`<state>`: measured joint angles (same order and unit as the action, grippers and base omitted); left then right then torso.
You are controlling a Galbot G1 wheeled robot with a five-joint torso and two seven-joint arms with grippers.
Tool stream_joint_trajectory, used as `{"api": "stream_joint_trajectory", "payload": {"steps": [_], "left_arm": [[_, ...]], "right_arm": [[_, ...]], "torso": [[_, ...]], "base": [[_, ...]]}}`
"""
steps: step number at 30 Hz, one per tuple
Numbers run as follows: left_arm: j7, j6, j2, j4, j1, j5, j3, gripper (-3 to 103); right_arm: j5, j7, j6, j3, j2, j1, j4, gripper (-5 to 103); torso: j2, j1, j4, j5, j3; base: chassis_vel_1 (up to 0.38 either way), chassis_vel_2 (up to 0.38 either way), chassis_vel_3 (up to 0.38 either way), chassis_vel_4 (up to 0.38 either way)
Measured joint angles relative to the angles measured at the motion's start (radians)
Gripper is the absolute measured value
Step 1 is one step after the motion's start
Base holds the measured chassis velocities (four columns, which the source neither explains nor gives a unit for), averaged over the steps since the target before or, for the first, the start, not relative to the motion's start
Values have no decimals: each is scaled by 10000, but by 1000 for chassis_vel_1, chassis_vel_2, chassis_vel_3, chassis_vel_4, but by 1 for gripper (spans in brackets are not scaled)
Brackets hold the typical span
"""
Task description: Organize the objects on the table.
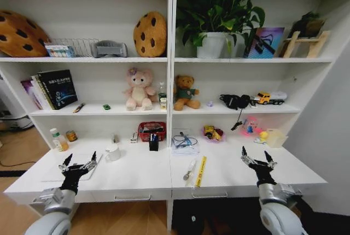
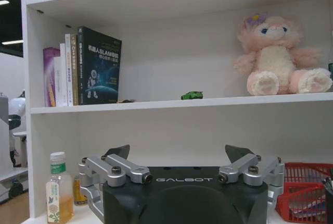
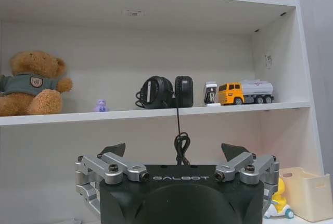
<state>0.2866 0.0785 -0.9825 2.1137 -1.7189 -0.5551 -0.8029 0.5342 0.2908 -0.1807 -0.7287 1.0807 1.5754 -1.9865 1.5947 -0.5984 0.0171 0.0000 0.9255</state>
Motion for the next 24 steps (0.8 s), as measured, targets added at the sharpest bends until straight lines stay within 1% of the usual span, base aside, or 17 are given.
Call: {"api": "stream_joint_trajectory", "payload": {"steps": [3,4,6,13,20,24], "left_arm": [[2,132,-14,-55,40,68,29,100],[2,134,-6,-55,58,94,38,100],[2,134,12,-60,74,97,53,100],[-5,178,68,-74,154,9,77,100],[-14,183,81,-108,166,4,92,100],[-18,184,97,-101,167,4,97,100]], "right_arm": [[-9,-25,-245,29,10,-135,110,100],[0,-7,-199,31,48,-192,93,100],[17,76,-149,49,81,-243,73,100],[93,290,-115,134,125,-336,84,100],[150,395,-74,124,149,-357,99,100],[147,405,-72,123,200,-314,99,100]], "torso": [[0,-1,2,-1,0],[0,-1,6,0,0],[0,0,7,0,0],[1,0,5,1,0],[0,-1,1,0,0],[0,-1,4,2,0]], "base": [[0,0,0,0],[0,0,0,0],[0,0,0,0],[7,11,-8,-16],[25,80,-34,-80],[58,116,-67,-116]]}}
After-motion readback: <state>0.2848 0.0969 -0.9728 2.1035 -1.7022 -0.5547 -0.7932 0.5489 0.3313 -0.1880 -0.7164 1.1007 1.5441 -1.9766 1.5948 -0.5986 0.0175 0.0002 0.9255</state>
